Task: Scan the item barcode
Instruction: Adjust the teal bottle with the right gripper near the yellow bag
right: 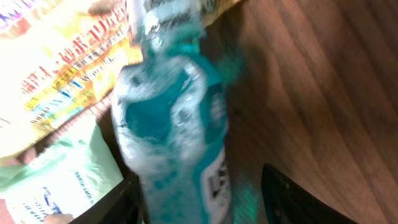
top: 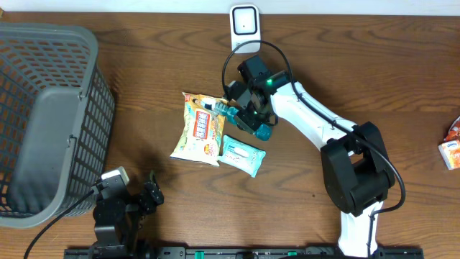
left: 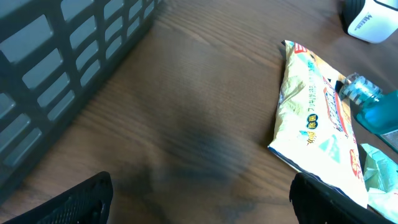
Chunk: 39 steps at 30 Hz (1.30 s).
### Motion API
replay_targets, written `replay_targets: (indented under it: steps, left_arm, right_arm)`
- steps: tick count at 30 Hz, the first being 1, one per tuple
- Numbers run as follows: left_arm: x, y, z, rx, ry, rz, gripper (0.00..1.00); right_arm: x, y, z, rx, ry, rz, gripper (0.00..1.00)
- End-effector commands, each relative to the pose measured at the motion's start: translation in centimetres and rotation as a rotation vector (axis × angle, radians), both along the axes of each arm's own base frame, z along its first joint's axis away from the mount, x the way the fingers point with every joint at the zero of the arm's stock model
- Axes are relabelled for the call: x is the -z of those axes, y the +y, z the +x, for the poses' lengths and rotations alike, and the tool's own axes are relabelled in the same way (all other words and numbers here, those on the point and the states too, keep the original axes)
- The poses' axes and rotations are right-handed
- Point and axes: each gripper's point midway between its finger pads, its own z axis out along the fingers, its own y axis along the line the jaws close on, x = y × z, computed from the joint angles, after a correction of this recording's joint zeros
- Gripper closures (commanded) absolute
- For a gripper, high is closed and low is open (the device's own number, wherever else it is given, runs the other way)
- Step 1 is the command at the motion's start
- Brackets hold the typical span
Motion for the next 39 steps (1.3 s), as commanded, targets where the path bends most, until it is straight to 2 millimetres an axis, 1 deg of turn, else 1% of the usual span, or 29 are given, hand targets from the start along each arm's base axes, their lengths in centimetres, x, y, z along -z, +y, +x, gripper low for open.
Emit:
replay_targets:
  steps: [1,6,19,21,24,28,30,35,39]
  left_arm:
    - [0.1,0.1,0.0,-0.009,-0.002,0.000,0.09]
    - [0.1,0.1,0.0,-0.009,-0.002,0.000,0.09]
    - [0.1,0.1,0.0,-0.010,-0.002,0.001,0.09]
    - [0.1,0.1,0.0,-0.010,-0.002,0.000,0.09]
    - [0.1,0.1,0.0,-0.010,-0.002,0.001,0.09]
    - [0.1,0.1,0.0,-0.010,-0.002,0.000,0.09]
    - [0.1,0.1,0.0,-0.010,-0.002,0.000,0.09]
    - [0.1,0.1,0.0,-0.010,-0.002,0.000,0.09]
    - [0.1,0.1,0.0,-0.010,-0.002,0.001,0.09]
  right_arm:
    - [-0.4,0.4,-0.1,0.010,0.020,0.025,0.45]
    - [-0.3,0.1,-0.5,0.010,0.037,0.015,0.44]
    - [-0.3,0.0,-0.8,0.023,0.051,0.009,0.44]
    - [-0.6,-0.1,-0.9,0.033,0.059,0.008,0.44]
    - [-1.7,-0.1,-1.0,0.046,0.068,0.006,0.43]
    - [-3.7,0.0,-0.7,0.050,0.059,0.011,0.35]
    - [-4.3,-0.1,-0.8,0.050,0.059,0.011,0.33]
    - [-4.1,-1.2,-1.7,0.064,0.105,-0.016,0.30]
    - [-4.3,-1.3,-1.2,0.074,0.095,0.001,0.26]
